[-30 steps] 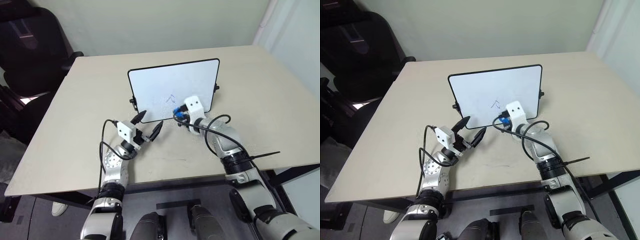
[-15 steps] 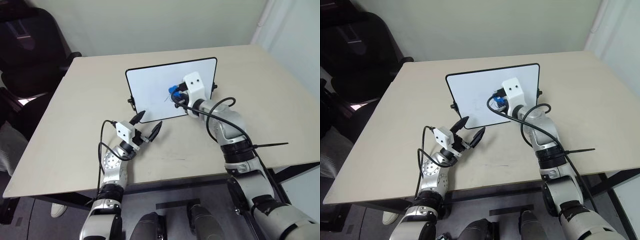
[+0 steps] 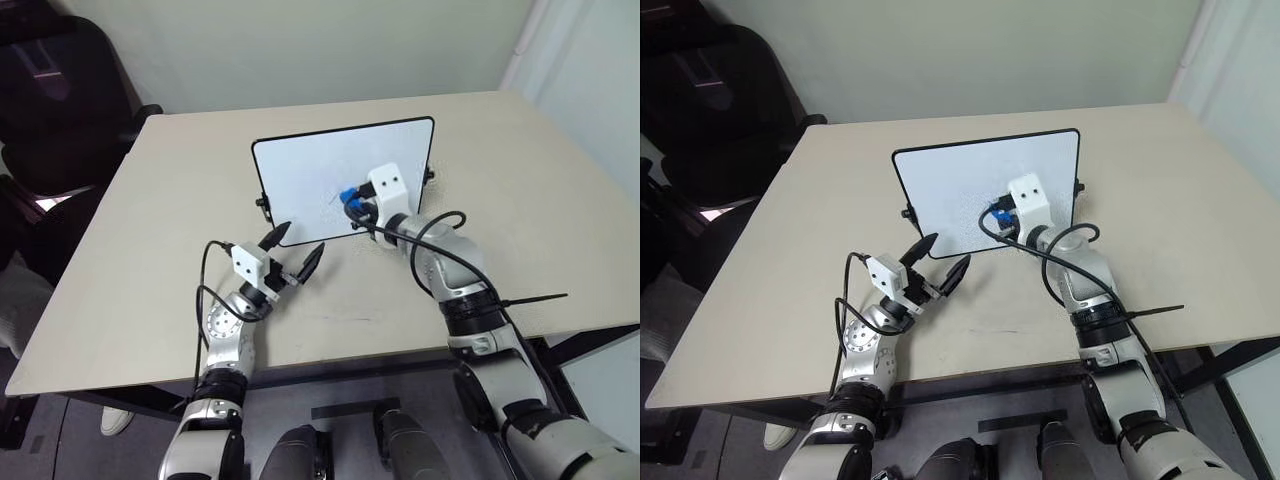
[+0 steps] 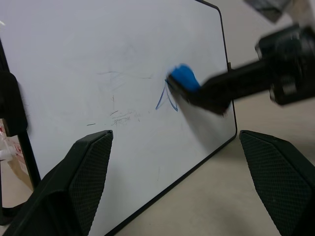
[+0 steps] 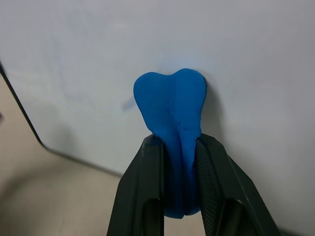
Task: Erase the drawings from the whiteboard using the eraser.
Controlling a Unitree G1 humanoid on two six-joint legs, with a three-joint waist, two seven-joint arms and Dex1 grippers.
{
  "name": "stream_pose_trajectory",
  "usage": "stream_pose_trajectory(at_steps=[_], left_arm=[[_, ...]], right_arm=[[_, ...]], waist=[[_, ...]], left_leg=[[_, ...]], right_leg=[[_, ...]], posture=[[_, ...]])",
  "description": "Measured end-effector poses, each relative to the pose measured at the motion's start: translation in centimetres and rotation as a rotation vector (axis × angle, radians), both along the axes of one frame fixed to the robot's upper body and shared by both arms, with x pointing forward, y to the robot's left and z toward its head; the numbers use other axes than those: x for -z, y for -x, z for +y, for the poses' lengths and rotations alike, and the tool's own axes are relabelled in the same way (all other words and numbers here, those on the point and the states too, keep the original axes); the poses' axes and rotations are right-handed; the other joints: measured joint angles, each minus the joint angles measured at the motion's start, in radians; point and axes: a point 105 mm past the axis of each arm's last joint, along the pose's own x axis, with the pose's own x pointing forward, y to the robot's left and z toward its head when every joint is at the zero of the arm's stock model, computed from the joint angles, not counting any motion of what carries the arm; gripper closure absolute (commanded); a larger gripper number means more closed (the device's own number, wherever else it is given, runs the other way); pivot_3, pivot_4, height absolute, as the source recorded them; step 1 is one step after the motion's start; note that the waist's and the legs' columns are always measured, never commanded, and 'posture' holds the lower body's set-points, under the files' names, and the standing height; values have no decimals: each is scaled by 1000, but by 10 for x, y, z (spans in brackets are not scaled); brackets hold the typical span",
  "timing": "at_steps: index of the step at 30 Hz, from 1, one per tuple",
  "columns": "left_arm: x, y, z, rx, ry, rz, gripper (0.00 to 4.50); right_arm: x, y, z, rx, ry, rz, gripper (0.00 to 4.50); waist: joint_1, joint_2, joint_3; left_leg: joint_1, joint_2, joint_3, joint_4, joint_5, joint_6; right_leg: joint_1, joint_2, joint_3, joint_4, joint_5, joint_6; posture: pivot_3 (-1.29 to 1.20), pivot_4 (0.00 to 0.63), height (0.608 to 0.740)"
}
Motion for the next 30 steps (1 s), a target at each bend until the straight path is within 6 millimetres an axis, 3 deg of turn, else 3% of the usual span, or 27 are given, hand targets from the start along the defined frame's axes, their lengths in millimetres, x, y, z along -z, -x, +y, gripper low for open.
stream_pose_trajectory(at_steps=[11, 18, 30], left_arm=[[0, 0, 1, 0, 0, 3, 0], [1, -1, 0, 0, 0, 8, 0], [1, -2, -1, -2, -7, 8, 0]], right_arm=[[-4, 0, 6, -13, 9, 8, 3773], [-44, 4, 30, -87, -18, -88, 3773], [-14, 2, 31, -87, 22, -19, 3773]], waist=[[-1, 0, 0], [0, 0, 0], [4, 0, 0]], left_leg=[[0, 0, 0, 0, 0, 0], [0, 0, 0, 0, 0, 0], [0, 0, 0, 0, 0, 0]], right_leg=[[-1, 0, 0, 0, 0, 0], [-1, 0, -1, 0, 0, 0], [-1, 0, 0, 0, 0, 0]], posture=[[0, 150, 726], [0, 150, 726], [0, 150, 726]])
